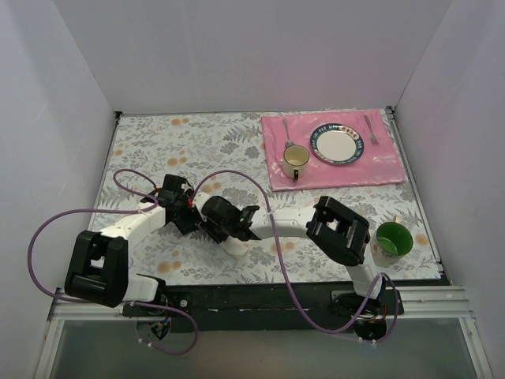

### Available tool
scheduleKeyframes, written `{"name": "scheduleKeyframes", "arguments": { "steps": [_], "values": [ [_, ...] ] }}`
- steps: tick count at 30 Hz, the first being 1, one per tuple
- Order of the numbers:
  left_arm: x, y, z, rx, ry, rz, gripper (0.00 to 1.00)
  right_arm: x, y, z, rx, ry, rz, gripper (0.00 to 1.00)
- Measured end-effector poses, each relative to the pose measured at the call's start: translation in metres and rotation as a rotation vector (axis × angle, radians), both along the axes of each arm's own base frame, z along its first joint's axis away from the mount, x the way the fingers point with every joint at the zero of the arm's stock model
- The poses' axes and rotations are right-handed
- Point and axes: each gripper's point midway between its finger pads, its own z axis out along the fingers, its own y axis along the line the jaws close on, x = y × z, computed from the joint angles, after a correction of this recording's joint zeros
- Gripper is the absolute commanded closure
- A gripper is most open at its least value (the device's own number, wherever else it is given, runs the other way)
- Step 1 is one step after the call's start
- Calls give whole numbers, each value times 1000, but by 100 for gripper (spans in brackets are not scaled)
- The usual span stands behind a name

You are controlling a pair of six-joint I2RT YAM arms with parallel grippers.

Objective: Fold the napkin, place the utensils inside, and roll it up
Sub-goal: Roll the napkin with the utensil

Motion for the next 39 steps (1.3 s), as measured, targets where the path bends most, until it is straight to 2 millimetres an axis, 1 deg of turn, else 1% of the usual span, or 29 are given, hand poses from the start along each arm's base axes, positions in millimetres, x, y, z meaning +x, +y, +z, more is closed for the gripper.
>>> {"name": "scheduleKeyframes", "arguments": {
  "steps": [4,5,6,9,13,18,21,22,23,25,26,28,29,32,35,39],
  "values": [
    [-2,-4,6,-12,-18,-27,38,4,-4,2,116,158,18,66],
    [1,-3,8,-8,-30,-21,37,5,-4,3,149,205,39,66],
    [2,-2,8,-9,-36,-20,37,5,-4,5,180,249,48,66],
    [-2,-5,7,-23,-34,-30,37,8,-10,5,255,373,65,65],
    [-3,-10,6,-42,-41,-38,37,7,-12,6,353,546,105,66],
    [-3,-15,5,-46,-42,-46,39,0,-9,6,433,682,160,65],
    [-6,-20,-1,-40,-25,-61,45,-7,-7,6,482,760,181,65],
    [-5,-22,-2,-39,-22,-63,51,-9,-8,6,498,788,181,65],
    [-4,-24,-3,-33,-24,-68,55,-11,-10,6,513,813,178,62],
    [-3,-24,-5,-26,-20,-68,59,-10,-13,5,536,854,169,57],
    [-3,-25,-6,-23,-20,-68,62,-10,-15,5,545,870,167,52],
    [-2,-24,-7,-16,-22,-64,64,-9,-17,7,556,892,167,46],
    [-2,-23,-7,-13,-21,-62,66,-9,-18,8,555,895,170,41],
    [-2,-23,-8,-6,-21,-58,68,-9,-19,12,541,884,173,34],
    [-2,-22,-8,-4,-22,-57,68,-8,-19,15,487,817,146,30],
    [-2,-22,-8,-2,-22,-56,68,-4,-20,17,375,639,74,26]
  ]
}}
